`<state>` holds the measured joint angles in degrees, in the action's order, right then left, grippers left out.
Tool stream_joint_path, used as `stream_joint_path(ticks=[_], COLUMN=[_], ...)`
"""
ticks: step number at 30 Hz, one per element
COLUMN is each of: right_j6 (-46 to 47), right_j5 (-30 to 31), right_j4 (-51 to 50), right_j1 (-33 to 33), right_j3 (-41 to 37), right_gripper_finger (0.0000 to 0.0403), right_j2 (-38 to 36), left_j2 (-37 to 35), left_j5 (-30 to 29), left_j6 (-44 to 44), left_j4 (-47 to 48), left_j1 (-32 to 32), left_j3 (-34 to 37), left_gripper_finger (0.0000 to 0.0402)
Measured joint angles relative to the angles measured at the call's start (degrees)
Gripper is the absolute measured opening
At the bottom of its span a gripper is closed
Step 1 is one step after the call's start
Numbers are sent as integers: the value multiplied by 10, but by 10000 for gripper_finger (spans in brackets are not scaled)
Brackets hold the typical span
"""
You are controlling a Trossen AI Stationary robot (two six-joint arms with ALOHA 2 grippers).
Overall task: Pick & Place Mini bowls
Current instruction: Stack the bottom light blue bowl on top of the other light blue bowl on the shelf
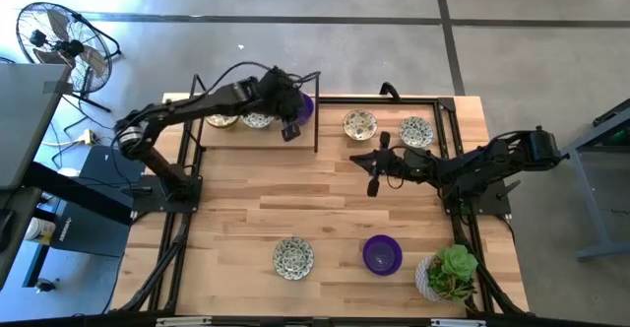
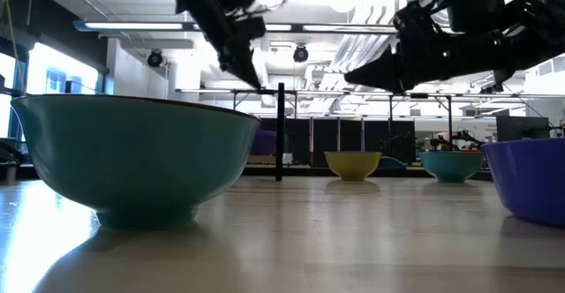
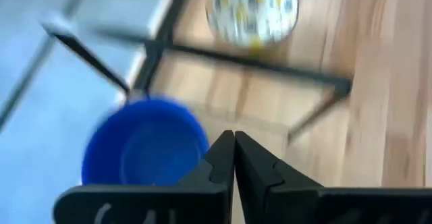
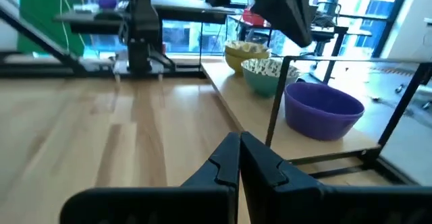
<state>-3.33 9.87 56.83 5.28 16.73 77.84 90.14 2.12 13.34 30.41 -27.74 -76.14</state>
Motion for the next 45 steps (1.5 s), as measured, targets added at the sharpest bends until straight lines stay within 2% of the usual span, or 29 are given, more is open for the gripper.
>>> stream_joint_path(ticks=[3, 9, 12, 15, 22, 35, 40, 45], right_j6=[36, 96, 94, 90, 89, 89, 89, 89], right_j5=[-22, -147, -135, -87, -42, -42, -42, -42], right_j4=[-2, -5, -5, -5, -5, -13, -13, -16], right_j1=[1, 27, 34, 34, 34, 34, 34, 34], right_j3=[0, 0, 0, 0, 0, 0, 0, 0], right_gripper_finger=[0, 0, 0, 0, 0, 0, 0, 0], right_j2=[0, 0, 0, 0, 0, 0, 0, 0], left_j2=[-47, -127, -151, -167, -169, -169, -169, -169], left_j5=[13, 33, 30, 31, 28, 56, 7, -1], left_j6=[-24, -98, -109, -121, -134, -156, -173, -193], left_j4=[-66, -301, -415, -461, -472, -506, -530, -582], left_j1=[16, 74, 108, 128, 150, 159, 171, 170], left_j3=[78, 236, 291, 329, 354, 371, 415, 447], left_gripper_finger=[4, 4, 4, 4, 4, 2, 1, 1])
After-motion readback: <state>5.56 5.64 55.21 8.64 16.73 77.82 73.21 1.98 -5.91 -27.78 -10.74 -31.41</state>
